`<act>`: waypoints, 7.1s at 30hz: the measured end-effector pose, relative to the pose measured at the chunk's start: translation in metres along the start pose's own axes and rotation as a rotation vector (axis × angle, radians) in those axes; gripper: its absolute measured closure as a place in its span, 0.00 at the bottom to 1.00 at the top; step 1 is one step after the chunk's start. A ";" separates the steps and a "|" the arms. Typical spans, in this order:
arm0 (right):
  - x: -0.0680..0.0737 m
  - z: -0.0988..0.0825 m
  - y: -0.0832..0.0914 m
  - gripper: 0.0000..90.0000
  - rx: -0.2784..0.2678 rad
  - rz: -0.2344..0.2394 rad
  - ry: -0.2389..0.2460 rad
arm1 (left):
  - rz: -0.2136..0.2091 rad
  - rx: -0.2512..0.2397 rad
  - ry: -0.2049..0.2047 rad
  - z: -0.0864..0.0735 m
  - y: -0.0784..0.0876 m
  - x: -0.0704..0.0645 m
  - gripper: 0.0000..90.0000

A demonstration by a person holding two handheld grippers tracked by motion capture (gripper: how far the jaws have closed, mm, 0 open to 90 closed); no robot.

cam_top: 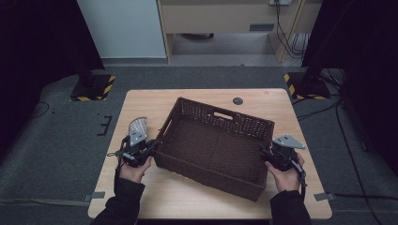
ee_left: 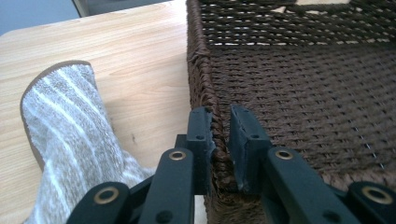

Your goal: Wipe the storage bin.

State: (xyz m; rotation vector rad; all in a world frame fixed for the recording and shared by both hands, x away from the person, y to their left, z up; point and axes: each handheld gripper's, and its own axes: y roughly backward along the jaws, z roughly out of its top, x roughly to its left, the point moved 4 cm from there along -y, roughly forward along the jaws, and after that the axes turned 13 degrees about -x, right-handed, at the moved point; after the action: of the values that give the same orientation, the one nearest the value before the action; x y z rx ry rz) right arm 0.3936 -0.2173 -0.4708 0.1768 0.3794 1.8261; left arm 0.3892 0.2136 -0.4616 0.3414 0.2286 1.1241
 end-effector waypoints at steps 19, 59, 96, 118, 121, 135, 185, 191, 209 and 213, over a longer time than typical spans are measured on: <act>-0.012 0.004 -0.011 0.52 -0.042 0.016 -0.015 | -0.026 0.025 -0.003 -0.010 -0.001 -0.007 0.79; -0.008 -0.013 -0.016 0.69 0.095 0.046 -0.056 | 0.144 -0.027 0.081 -0.019 0.026 0.064 0.32; -0.004 -0.017 -0.020 0.57 0.092 0.085 -0.064 | 0.165 0.182 0.126 -0.054 -0.030 0.090 0.71; -0.004 -0.019 -0.016 0.69 0.095 0.084 -0.069 | 0.095 -0.093 0.095 0.010 0.002 0.075 0.71; -0.003 -0.019 -0.016 0.69 0.096 0.089 -0.057 | 0.089 -0.114 0.081 0.020 -0.001 0.075 0.71; 0.004 -0.017 -0.018 0.72 0.087 0.135 -0.039 | 0.084 -0.154 0.039 0.036 -0.027 0.077 0.71; 0.006 -0.017 -0.018 0.70 0.089 0.146 -0.032 | -0.074 -0.023 0.074 -0.008 -0.055 0.073 0.71; 0.006 -0.016 -0.018 0.69 0.089 0.148 -0.032 | -0.055 0.099 0.036 -0.030 -0.073 0.072 0.71; 0.007 -0.014 -0.019 0.85 0.106 0.046 -0.068 | -0.082 -0.120 0.119 0.000 -0.020 0.076 0.71; 0.007 -0.014 -0.019 0.87 0.108 0.031 -0.072 | -0.109 -0.136 0.093 0.005 -0.008 0.064 0.71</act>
State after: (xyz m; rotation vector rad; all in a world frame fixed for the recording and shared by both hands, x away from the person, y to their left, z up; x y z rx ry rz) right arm 0.4048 -0.2087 -0.4908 0.3237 0.4265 1.8258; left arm 0.4236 0.2679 -0.4608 0.1537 0.2484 1.0430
